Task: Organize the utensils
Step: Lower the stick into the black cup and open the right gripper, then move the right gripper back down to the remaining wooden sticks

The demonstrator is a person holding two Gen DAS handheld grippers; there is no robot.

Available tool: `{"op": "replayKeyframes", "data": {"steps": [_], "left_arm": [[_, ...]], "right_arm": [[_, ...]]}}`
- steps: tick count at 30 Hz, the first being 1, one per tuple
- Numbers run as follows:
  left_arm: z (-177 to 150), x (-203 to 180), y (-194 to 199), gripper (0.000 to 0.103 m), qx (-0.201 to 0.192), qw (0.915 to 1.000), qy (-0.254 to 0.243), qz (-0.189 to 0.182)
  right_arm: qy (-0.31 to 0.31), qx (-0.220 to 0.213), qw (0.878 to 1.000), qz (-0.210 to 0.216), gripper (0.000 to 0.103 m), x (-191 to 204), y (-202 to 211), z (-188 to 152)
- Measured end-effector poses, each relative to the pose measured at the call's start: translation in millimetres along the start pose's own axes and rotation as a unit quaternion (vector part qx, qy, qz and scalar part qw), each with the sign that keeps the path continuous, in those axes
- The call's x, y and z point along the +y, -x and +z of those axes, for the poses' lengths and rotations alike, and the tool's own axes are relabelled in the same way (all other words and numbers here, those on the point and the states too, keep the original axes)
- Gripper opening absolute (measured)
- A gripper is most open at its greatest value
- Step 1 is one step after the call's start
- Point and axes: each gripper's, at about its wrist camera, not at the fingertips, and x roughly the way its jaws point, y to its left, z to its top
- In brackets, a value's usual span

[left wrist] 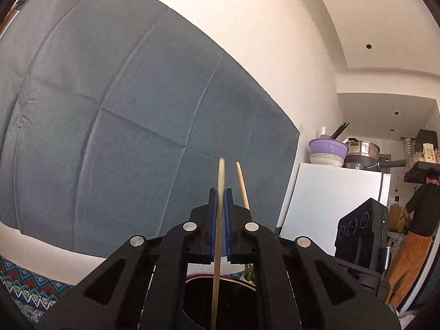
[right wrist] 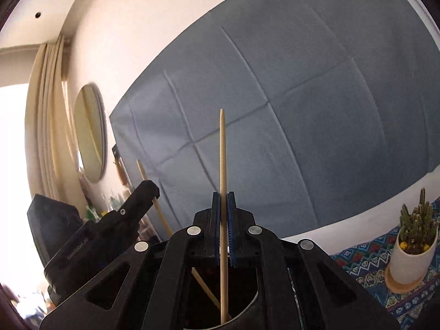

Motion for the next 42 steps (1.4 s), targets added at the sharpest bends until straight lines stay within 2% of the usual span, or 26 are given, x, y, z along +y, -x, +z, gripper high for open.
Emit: {"op": "replayKeyframes", "data": {"steps": [7, 12, 15, 17, 21, 22, 23, 25, 28, 29, 31, 33, 35, 37, 39, 42], "left_arm": [[0, -2, 0, 0.005, 0.020, 0.9996, -0.008, 0.016], [7, -8, 8, 0.005, 0.023, 0.9993, -0.016, 0.026], [13, -14, 15, 0.010, 0.027, 0.9988, -0.021, 0.035], [15, -17, 20, 0.022, 0.030, 0.9983, -0.027, 0.041], [20, -26, 33, 0.035, 0.041, 0.9971, -0.036, 0.054], [20, -27, 36, 0.043, 0.044, 0.9967, -0.038, 0.056], [21, -28, 40, 0.050, 0.047, 0.9963, -0.040, 0.059], [22, -32, 47, 0.055, 0.053, 0.9953, -0.045, 0.068], [24, -36, 57, 0.065, 0.070, 0.9928, -0.050, 0.083], [24, -36, 61, 0.072, 0.076, 0.9917, -0.052, 0.090], [26, -37, 66, 0.079, 0.094, 0.9890, -0.056, 0.100], [26, -38, 71, 0.083, 0.110, 0.9854, -0.058, 0.116], [26, -38, 74, 0.093, 0.137, 0.9795, -0.062, 0.134], [24, -36, 78, 0.097, 0.169, 0.9726, -0.063, 0.147], [19, -35, 79, 0.097, 0.210, 0.9622, -0.064, 0.161], [7, -34, 85, 0.097, 0.258, 0.9477, -0.069, 0.175]], "right_arm": [[0.031, 0.033, 0.999, -0.015, 0.005, 3, 1, -17], [0.045, 0.041, 0.998, -0.025, 0.008, 9, 14, -20], [0.047, 0.042, 0.998, -0.030, 0.009, 12, 24, -15], [0.047, 0.039, 0.998, -0.033, 0.009, 15, 33, -12], [0.046, 0.039, 0.997, -0.043, 0.009, 18, 51, -5], [0.047, 0.039, 0.997, -0.046, 0.010, 20, 55, -3], [0.048, 0.038, 0.997, -0.051, 0.012, 21, 59, -2], [0.050, 0.040, 0.996, -0.057, 0.027, 24, 68, 0], [0.052, 0.042, 0.995, -0.070, 0.035, 28, 83, 0], [0.053, 0.044, 0.995, -0.074, 0.037, 30, 88, 1], [0.055, 0.046, 0.994, -0.082, 0.053, 33, 98, 2], [0.056, 0.050, 0.993, -0.088, 0.059, 36, 108, 1], [0.060, 0.061, 0.992, -0.093, 0.066, 38, 114, 1], [0.062, 0.075, 0.990, -0.100, 0.078, 40, 122, 0], [0.060, 0.097, 0.987, -0.109, 0.087, 41, 129, -3], [0.053, 0.121, 0.984, -0.116, 0.087, 40, 136, -9]]}}
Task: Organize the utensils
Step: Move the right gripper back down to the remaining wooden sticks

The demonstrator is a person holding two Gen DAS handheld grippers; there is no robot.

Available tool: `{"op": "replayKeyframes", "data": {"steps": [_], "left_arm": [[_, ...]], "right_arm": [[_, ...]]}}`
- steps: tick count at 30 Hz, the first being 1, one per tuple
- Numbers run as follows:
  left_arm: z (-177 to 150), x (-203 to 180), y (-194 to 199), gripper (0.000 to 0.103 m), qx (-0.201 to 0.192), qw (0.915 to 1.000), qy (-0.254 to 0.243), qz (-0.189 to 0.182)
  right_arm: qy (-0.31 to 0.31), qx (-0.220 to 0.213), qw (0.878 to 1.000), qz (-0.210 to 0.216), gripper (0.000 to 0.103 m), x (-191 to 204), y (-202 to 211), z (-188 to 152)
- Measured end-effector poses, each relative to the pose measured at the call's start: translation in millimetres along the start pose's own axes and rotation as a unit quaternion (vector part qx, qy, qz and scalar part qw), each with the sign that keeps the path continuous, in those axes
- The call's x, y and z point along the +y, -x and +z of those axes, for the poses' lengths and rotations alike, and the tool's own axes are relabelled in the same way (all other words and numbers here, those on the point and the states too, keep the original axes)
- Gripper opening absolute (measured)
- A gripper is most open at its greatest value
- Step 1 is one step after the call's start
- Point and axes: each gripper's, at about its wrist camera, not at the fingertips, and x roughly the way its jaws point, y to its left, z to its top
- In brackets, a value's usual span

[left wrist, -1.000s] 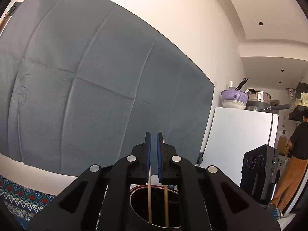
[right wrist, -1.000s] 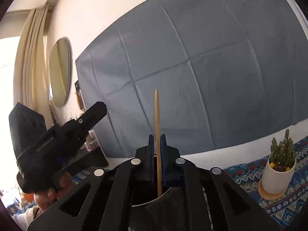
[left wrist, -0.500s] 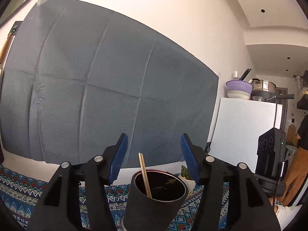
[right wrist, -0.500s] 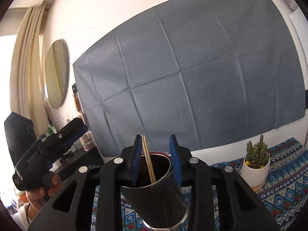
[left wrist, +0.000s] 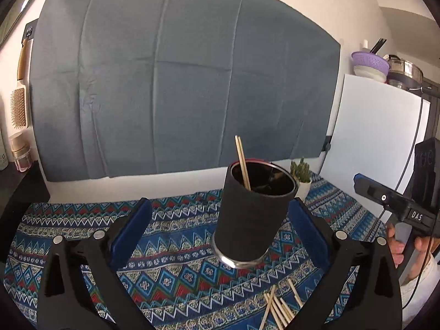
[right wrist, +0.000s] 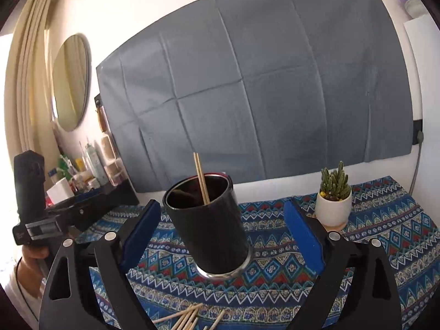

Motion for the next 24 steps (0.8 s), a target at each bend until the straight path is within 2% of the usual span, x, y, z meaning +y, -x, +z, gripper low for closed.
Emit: {"op": "replayKeyframes", "data": {"steps": [5, 11, 15, 18, 21, 24], "left_arm": [[-27, -7, 0, 0.097, 0.067, 0.9975, -0.024, 0.005], [-61, -23, -9, 0.097, 0.140, 0.9881, -0.063, 0.000], [-85, -35, -20, 0.097, 0.182, 0.9793, -0.088, -0.015], [-100, -42, -31, 0.097, 0.205, 0.9719, -0.115, -0.012], [-110, -44, -41, 0.097, 0.223, 0.9666, -0.126, -0.011], [-119, -39, -50, 0.097, 0.244, 0.9627, -0.116, -0.016]], "right_arm": [[0.008, 0.050, 0.999, -0.016, 0.087, 1, 5, -15], [0.009, 0.125, 0.991, -0.036, 0.087, 5, 3, -44], [0.025, 0.199, 0.978, -0.064, 0.087, 12, -3, -77], [0.042, 0.247, 0.966, -0.064, 0.087, 19, -8, -101], [0.067, 0.280, 0.955, -0.067, 0.087, 27, -12, -122], [0.090, 0.308, 0.945, -0.067, 0.087, 34, -18, -138]]}}
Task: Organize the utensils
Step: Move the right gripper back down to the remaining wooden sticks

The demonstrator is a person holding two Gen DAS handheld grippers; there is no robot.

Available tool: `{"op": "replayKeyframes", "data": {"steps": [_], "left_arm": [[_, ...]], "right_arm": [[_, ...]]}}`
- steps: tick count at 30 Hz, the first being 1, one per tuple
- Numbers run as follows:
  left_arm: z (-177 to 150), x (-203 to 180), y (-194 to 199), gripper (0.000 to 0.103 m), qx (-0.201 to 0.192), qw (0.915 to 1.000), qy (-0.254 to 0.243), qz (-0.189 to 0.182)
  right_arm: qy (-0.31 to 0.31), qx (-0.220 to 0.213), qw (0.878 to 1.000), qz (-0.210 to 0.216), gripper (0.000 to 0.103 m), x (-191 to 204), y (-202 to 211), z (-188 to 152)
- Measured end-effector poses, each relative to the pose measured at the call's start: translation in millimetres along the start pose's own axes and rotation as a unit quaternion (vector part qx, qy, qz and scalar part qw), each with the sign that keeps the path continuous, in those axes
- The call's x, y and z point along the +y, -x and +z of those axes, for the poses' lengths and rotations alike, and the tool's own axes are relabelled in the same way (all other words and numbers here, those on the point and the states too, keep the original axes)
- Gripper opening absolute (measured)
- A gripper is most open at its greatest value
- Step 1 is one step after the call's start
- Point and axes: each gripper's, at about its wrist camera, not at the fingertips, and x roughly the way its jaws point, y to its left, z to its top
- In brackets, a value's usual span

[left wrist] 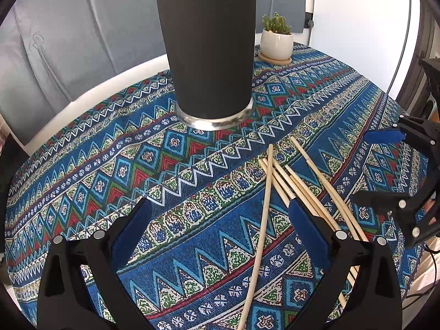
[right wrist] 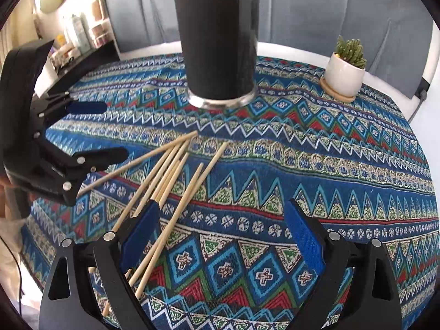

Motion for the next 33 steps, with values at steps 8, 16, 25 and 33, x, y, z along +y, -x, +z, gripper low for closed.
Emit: {"op": "replayKeyframes", "data": {"steps": [8, 16, 25, 33], "left_arm": [[-7, 2, -22, 0.097, 0.033, 0.9994, -0.002, -0.010], [-9, 8, -32, 0.098, 0.036, 0.9991, -0.006, -0.023], [-16, 8, -31, 0.099, 0.009, 0.9995, -0.011, -0.027], [-15, 7, -31, 0.099, 0.010, 0.9995, -0.010, -0.028]], "right_arm": [[0.018, 0.029, 0.999, -0.009, 0.088, 7, -17, -8], [0.004, 0.032, 0.999, -0.012, 0.090, -5, -13, -12], [-0.001, 0.036, 0.999, -0.023, 0.095, -14, -12, -22], [-0.033, 0.012, 0.999, -0.032, 0.096, -14, -9, -29]]}}
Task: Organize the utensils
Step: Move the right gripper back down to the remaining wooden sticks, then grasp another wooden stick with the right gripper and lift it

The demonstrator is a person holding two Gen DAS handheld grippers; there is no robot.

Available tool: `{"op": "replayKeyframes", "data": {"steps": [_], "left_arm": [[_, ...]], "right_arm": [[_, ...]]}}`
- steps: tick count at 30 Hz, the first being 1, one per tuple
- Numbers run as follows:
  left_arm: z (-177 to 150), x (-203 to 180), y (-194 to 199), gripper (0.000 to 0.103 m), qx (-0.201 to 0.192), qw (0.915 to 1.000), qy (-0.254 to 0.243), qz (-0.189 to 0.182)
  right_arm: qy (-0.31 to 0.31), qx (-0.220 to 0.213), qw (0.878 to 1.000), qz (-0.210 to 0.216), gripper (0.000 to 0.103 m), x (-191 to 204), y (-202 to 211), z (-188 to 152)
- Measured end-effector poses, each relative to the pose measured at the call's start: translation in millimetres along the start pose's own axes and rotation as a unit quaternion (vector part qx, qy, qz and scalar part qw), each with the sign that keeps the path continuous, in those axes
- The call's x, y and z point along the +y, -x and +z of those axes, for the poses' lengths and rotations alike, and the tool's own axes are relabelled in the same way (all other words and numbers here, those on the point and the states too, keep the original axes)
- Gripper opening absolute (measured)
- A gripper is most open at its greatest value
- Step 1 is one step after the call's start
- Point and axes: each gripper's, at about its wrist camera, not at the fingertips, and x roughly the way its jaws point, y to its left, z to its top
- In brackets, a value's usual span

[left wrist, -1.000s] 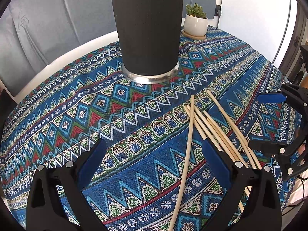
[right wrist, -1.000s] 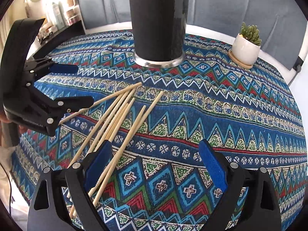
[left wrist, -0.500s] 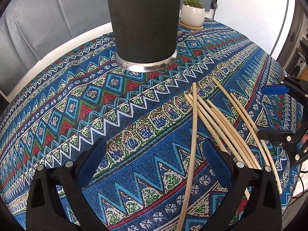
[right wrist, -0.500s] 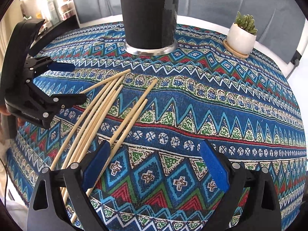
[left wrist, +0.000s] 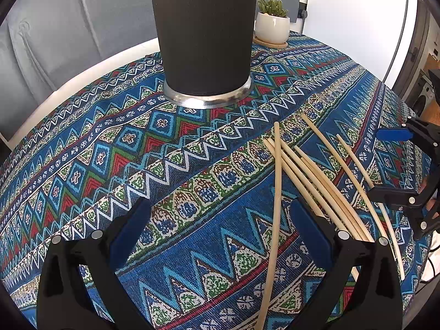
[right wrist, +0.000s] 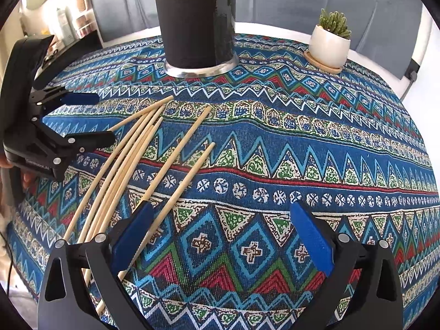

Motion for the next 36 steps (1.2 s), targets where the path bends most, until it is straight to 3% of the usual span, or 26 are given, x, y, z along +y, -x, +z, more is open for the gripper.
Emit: {"op": "replayKeyframes", "data": {"steps": [14, 17, 18, 20, 21, 22, 24, 27, 28, 29, 32, 36], "left_arm": [[2, 1, -1, 0.099, 0.000, 1.0000, 0.000, 0.001], [3, 1, 0, 0.098, 0.000, 1.0000, 0.000, 0.001], [3, 1, 1, 0.097, -0.001, 1.0000, -0.001, 0.002], [1, 2, 5, 0.080, -0.011, 0.9999, 0.005, 0.006], [1, 3, 7, 0.076, -0.015, 0.9998, 0.010, 0.010], [1, 6, 9, 0.066, -0.018, 0.9997, 0.014, 0.011], [0, 10, 11, 0.054, -0.022, 0.9994, 0.020, 0.015], [-1, 18, 14, 0.034, -0.026, 0.9994, 0.020, 0.010], [-2, 22, 15, 0.014, -0.027, 0.9994, 0.021, 0.002], [-2, 26, 16, 0.007, -0.026, 0.9992, 0.031, -0.004], [-1, 41, 17, 0.005, -0.016, 0.9969, 0.072, -0.028], [-4, 40, 25, 0.005, -0.012, 0.9977, 0.067, 0.005]], "right_arm": [[-0.015, 0.013, 1.000, -0.014, 0.094, 0, 2, -3], [-0.010, 0.016, 1.000, -0.010, 0.083, -3, 6, -6], [-0.008, 0.016, 1.000, -0.009, 0.069, -4, 9, -8], [-0.005, 0.016, 1.000, -0.003, 0.042, -8, 16, -10], [-0.002, 0.013, 1.000, 0.000, 0.018, -11, 19, -11], [-0.005, 0.013, 1.000, 0.003, 0.011, -15, 21, -14], [-0.011, 0.015, 1.000, 0.013, 0.006, -25, 23, -17], [-0.040, 0.017, 0.999, 0.026, 0.005, -41, 25, -21], [-0.051, 0.018, 0.998, 0.031, 0.005, -47, 26, -23], [-0.059, 0.016, 0.998, 0.032, 0.005, -52, 27, -24], [-0.087, 0.007, 0.995, 0.039, 0.005, -72, 30, -33], [-0.120, -0.015, 0.992, 0.041, 0.005, -100, 45, -30]]}}
